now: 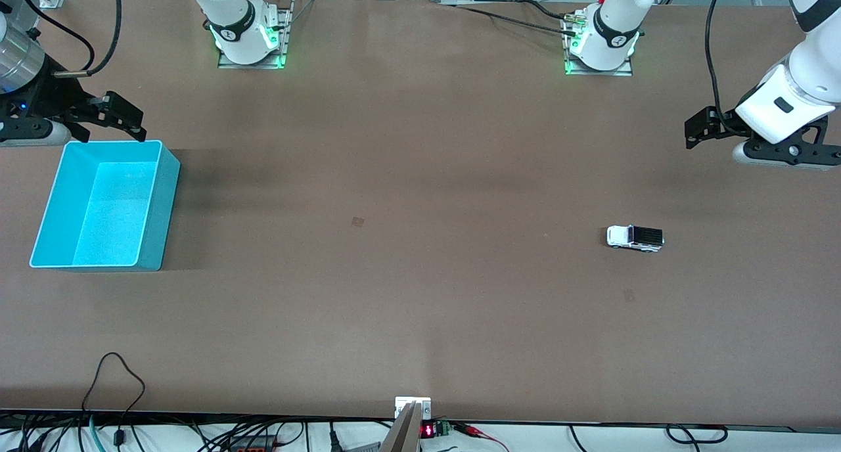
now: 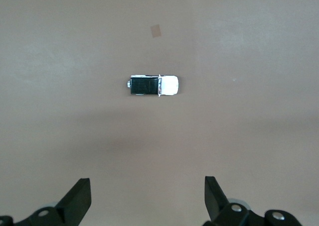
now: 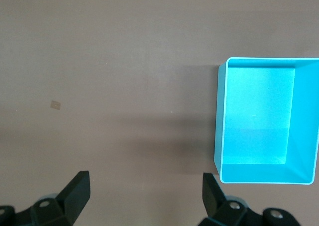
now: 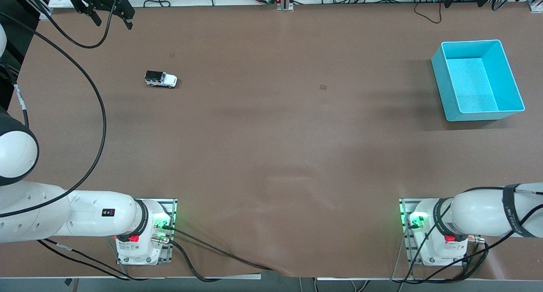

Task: Wind and store white jeep toy
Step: 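Move the left gripper above the white toy jeep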

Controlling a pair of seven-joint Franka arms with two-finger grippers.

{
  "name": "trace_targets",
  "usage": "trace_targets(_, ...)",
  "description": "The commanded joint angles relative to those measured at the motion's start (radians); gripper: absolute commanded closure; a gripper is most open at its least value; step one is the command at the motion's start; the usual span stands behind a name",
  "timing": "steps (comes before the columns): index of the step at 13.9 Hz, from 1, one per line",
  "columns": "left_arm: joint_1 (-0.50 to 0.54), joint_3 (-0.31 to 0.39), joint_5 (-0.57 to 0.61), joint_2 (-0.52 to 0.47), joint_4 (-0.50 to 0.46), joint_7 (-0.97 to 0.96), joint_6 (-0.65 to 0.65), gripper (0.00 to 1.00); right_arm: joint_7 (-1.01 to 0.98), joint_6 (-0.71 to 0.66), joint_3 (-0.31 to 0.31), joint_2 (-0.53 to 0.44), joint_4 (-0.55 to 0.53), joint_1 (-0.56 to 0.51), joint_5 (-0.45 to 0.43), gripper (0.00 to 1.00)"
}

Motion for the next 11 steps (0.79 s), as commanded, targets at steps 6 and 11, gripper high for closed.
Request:
trace_targets(6, 0.007, -0.003, -0.004, 0.043, 0.073, -0.006, -0.052, 0.00, -0.010, -0.021, -0.001, -0.007, 0.006, -0.008, 0.011, 0.00)
trace_targets(11, 0.012, -0.002, -0.015, 0.060, 0.092, -0.008, -0.072, 0.00, -0.012, -0.021, -0.003, -0.008, 0.006, -0.011, 0.011, 0.00)
